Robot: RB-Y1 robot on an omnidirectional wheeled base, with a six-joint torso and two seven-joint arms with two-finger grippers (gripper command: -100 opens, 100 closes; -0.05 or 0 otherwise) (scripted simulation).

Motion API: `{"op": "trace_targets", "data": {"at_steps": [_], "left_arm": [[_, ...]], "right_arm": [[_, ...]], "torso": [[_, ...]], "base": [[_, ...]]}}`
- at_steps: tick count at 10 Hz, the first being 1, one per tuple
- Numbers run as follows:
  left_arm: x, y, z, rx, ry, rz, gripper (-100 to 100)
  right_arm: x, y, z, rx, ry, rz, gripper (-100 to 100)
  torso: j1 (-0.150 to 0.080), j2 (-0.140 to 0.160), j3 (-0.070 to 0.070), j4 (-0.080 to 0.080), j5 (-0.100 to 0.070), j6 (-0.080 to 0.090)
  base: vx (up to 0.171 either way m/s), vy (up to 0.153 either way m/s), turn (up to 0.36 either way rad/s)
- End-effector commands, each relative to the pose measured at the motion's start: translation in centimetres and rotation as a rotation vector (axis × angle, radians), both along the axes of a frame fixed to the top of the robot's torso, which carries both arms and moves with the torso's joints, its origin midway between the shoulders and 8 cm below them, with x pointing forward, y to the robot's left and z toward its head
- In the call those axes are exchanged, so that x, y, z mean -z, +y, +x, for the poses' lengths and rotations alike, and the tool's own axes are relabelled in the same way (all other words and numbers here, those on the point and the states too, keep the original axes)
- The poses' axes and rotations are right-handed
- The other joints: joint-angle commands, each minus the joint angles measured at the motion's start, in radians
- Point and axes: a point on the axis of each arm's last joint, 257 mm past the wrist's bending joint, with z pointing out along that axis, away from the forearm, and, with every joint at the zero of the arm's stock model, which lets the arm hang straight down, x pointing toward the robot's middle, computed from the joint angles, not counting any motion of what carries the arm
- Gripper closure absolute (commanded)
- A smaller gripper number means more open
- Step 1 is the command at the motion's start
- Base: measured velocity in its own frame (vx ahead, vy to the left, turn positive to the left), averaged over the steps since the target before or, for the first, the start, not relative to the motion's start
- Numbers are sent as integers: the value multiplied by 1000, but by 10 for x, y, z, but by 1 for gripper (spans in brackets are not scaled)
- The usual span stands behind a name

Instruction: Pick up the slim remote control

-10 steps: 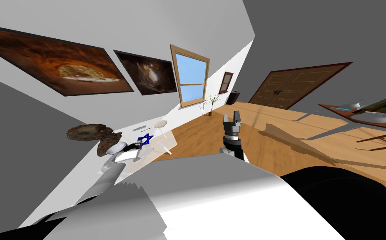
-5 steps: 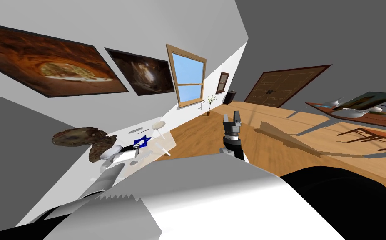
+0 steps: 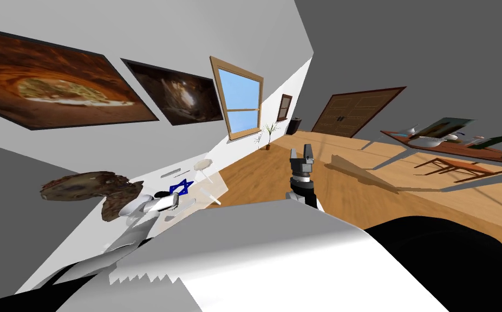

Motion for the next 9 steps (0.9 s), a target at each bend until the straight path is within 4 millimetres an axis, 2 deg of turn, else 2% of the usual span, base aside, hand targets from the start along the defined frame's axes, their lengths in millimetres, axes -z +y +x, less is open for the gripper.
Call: {"op": "trace_targets", "data": {"at_steps": [1, 2, 3, 4, 7, 9], "left_arm": [[8, 3, -15, -35, 33, -26, -100], [18, 3, -31, -84, 67, -69, -100], [18, 3, -32, -86, 70, -71, -100], [27, 0, -48, -132, 102, -114, -100], [43, -10, -77, -218, 163, -204, -100], [50, -17, -90, -255, 188, -247, -100]], "right_arm": [[0, 0, 0, 0, 0, 0, 0], [0, 0, 0, 0, 0, 0, 0], [0, 0, 0, 0, 0, 0, 0], [0, 0, 0, 0, 0, 0, 0], [0, 0, 0, 0, 0, 0, 0], [0, 0, 0, 0, 0, 0, 0]], "torso": [[0, 0, 0, 0, 0, 0], [0, 0, 0, 0, 0, 0], [0, 0, 0, 0, 0, 0], [0, 0, 0, 0, 0, 0], [1, 0, 0, 0, 0, -1], [2, 0, 0, 0, 0, 0]], "base": [[-4, 33, -95], [-2, 37, -144], [-4, 41, -62], [-9, 47, -144], [-6, 56, -116], [-9, 65, -94]]}}
